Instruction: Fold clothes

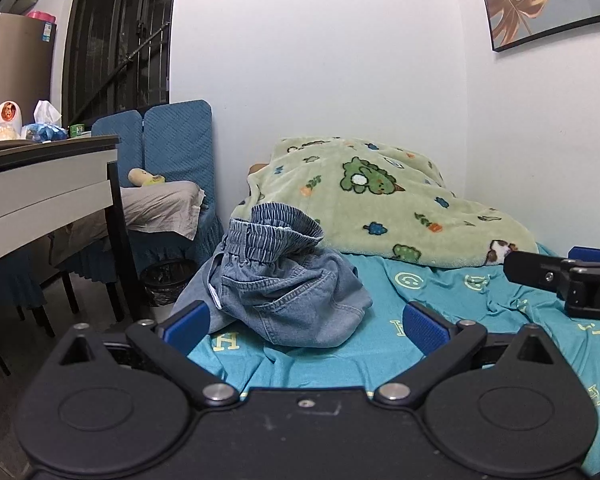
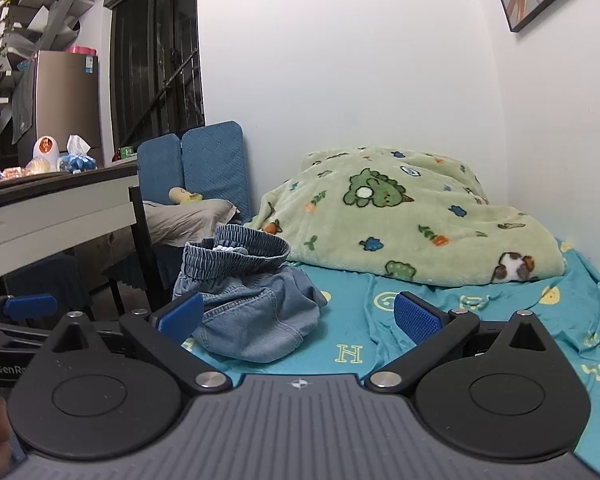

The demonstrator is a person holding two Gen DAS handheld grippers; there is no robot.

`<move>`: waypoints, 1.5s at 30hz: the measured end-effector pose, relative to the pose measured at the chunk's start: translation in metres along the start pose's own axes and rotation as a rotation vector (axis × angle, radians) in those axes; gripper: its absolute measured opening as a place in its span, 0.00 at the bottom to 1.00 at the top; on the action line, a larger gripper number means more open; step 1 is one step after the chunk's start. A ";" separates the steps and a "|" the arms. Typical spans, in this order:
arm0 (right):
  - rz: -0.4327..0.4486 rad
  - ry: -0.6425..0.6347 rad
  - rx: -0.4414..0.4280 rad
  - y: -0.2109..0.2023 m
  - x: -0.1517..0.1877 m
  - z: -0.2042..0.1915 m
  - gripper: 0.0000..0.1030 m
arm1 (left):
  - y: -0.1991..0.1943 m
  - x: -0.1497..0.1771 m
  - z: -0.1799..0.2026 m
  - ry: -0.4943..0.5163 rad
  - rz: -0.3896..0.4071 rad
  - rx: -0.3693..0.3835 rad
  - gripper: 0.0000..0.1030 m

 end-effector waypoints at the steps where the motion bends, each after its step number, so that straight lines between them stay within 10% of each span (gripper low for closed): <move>1: -0.001 0.001 0.000 0.000 0.000 0.000 1.00 | 0.000 0.000 0.000 0.000 -0.002 0.000 1.00; 45: -0.017 0.016 -0.003 0.004 0.007 0.004 1.00 | 0.006 0.007 0.008 0.006 -0.041 0.016 1.00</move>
Point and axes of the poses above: each gripper's, at about its wrist camera, not at the fingertips, and y roughly the way its jaws point, z to its right, x to its underside, the point moved 8 cm from there along y, roughly the way its jaws point, and after that the axes turned 1 degree about -y, right-handed, at the moved point
